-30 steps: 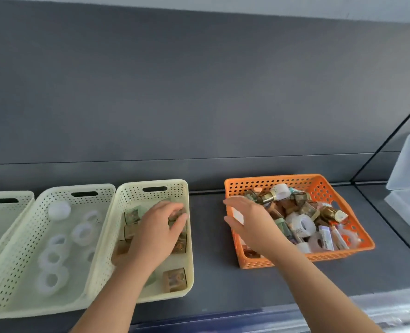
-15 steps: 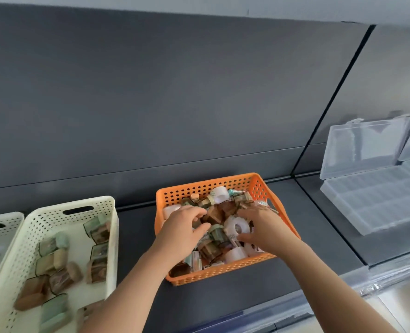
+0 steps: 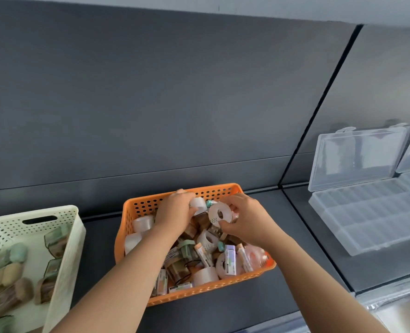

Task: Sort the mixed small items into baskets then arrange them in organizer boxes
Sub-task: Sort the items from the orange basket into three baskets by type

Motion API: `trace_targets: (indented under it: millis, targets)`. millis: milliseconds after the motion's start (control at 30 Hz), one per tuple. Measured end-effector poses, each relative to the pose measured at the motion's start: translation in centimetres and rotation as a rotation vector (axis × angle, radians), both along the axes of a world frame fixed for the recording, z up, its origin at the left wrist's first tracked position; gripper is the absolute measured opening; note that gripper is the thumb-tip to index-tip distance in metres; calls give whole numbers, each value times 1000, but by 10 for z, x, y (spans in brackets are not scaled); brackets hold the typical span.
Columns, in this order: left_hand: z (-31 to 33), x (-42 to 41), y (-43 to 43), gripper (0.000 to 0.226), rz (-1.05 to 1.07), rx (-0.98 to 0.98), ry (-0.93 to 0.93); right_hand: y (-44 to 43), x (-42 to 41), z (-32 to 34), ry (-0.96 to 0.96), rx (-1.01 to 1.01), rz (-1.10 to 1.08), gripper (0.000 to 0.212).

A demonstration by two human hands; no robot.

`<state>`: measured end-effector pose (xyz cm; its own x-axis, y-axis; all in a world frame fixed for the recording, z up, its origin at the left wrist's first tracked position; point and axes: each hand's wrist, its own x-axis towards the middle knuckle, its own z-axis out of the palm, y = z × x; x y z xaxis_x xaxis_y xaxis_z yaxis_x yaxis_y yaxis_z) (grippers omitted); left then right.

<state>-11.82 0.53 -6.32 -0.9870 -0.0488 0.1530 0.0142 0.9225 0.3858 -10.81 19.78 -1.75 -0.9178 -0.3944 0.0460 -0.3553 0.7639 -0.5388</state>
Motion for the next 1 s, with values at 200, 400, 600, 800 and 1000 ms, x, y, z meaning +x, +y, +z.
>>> trace_targets:
  millis: [200, 400, 600, 800, 1000]
  targets:
    - [-3, 0, 9, 26, -2, 60, 38, 5, -11, -9, -1, -33, -4, 35]
    - [21, 53, -22, 21, 155, 289, 243, -16, -16, -5, 33, -107, 18, 42]
    - [33, 139, -92, 18, 450, 480, 365, -98, 7, 5, 48, -207, 220, 38]
    - [37, 224, -187, 18, 693, 478, 374, -206, 52, 7, -10, -198, 407, 36]
    - [31, 291, -311, 22, 811, 393, 312, -321, 101, 2, -63, -224, 471, 43]
